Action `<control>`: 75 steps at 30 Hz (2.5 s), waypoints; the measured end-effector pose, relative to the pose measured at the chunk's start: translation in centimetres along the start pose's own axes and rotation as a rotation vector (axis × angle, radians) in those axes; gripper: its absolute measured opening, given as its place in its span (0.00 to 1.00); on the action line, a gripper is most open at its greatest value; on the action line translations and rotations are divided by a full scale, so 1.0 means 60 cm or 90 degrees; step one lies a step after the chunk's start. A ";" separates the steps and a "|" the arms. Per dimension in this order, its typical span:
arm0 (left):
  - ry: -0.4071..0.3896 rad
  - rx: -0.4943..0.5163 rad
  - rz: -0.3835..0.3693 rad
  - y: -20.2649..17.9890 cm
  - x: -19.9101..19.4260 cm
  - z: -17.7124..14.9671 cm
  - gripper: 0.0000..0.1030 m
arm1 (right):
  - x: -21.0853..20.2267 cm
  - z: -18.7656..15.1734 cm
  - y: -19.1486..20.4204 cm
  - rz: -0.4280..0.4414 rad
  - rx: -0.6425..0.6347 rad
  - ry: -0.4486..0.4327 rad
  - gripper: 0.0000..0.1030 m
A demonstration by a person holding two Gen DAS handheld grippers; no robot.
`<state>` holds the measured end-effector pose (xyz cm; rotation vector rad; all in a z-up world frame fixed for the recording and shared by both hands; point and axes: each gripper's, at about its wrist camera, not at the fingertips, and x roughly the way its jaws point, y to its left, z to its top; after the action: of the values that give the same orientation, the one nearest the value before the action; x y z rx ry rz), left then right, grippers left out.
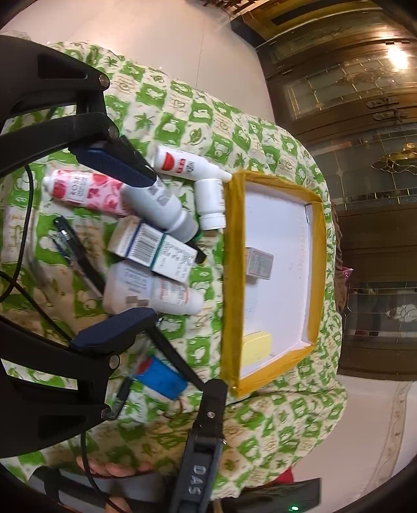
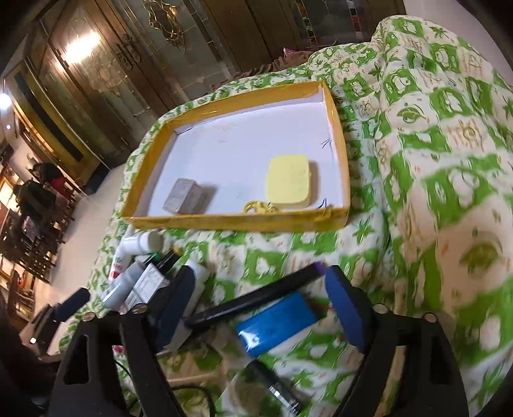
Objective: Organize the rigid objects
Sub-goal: 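Lift both open tools out of the tray back over the items, then grasp the white-and-blue barcode medicine box with left tool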
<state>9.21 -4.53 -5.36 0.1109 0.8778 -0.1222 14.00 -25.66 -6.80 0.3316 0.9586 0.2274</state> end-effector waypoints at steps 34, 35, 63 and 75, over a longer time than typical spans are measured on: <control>0.085 -0.128 -0.166 0.057 0.047 -0.021 0.76 | -0.006 -0.054 0.016 -0.046 -0.005 0.030 0.91; 0.092 -0.125 -0.173 0.055 0.053 -0.018 0.73 | -0.005 -0.054 0.017 -0.046 -0.005 0.030 0.91; 0.126 0.146 -0.077 -0.032 0.151 0.089 0.37 | -0.004 -0.043 -0.007 -0.018 0.054 0.030 0.91; 0.074 -0.009 -0.157 0.026 0.056 0.047 0.34 | 0.002 -0.039 -0.022 -0.019 0.066 0.031 0.81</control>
<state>13.69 -3.63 -6.08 -0.0041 1.0060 -0.3434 12.20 -26.42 -8.62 0.4076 1.0253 0.1601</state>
